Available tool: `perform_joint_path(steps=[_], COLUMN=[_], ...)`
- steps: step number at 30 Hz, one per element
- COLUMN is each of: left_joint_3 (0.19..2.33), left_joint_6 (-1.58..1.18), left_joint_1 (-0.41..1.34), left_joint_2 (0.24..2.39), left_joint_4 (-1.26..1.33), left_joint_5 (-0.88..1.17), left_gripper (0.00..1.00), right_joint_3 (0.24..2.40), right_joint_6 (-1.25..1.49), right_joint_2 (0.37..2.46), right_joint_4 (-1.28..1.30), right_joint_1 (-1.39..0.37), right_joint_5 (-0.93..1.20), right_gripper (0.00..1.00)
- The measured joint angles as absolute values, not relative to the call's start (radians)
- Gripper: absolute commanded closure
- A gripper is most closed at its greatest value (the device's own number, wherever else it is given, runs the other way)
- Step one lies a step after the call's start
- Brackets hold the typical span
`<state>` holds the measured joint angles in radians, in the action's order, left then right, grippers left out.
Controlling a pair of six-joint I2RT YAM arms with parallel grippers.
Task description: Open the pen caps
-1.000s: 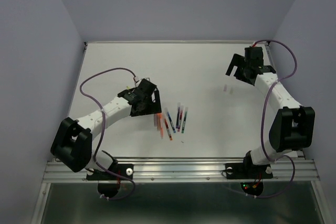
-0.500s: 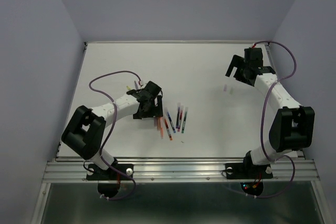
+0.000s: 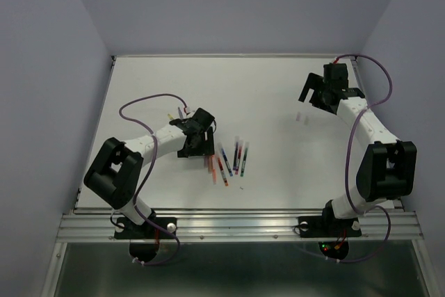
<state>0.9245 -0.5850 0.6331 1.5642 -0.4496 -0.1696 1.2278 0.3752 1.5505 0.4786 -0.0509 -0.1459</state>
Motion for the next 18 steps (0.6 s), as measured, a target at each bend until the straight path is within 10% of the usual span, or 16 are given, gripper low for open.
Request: perform_joint_path(steps=[18], left_joint_3=[0.925], left_joint_6=[-0.585], left_joint_1=[0.633], left_joint_2=[1.602], left_joint_4=[-0.437], left_joint_5=[-0.176], left_gripper=[0.26], right_joint_3=[1.228], right_joint_6=[0.372], right_joint_2=[1.552], right_joint_4=[0.479], right_joint_1=[-0.051], right_joint_5=[-0.142], right_gripper=[0.0])
